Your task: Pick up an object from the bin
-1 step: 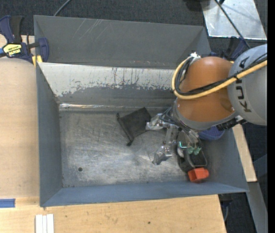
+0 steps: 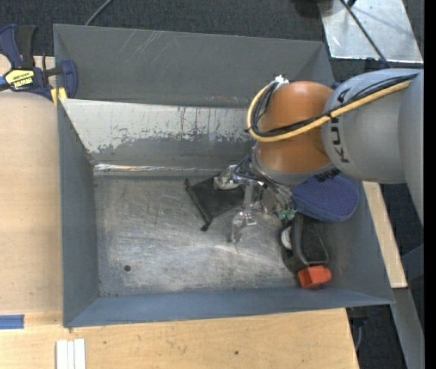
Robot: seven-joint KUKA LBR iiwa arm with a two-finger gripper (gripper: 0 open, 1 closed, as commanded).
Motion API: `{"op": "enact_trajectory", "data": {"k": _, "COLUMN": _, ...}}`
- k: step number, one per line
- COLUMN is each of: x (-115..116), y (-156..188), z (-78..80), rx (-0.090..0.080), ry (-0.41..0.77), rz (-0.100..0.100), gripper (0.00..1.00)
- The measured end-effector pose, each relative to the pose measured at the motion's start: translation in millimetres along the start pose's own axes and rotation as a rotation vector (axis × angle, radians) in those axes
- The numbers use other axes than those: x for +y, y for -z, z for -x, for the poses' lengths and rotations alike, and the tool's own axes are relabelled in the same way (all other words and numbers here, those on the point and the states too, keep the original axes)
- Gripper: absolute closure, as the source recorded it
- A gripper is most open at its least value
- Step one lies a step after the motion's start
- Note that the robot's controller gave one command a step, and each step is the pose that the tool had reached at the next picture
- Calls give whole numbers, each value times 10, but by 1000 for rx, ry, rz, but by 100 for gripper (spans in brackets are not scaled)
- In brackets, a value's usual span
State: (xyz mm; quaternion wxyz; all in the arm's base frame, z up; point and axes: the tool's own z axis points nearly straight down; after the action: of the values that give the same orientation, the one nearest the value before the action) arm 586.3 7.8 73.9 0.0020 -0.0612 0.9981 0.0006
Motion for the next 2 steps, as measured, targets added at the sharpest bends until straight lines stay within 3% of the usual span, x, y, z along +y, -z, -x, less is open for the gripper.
{"op": "enact_trajectory", "data": {"k": 1, "x": 159, "y": 275, "z": 142, "rx": -3, "ry": 482, "rz": -1, "gripper": 0}}
{"op": "enact_trajectory", "data": {"k": 2, "x": 187, "y": 328, "z": 444, "rx": -3, "ry": 759, "rz": -1, "gripper": 0}}
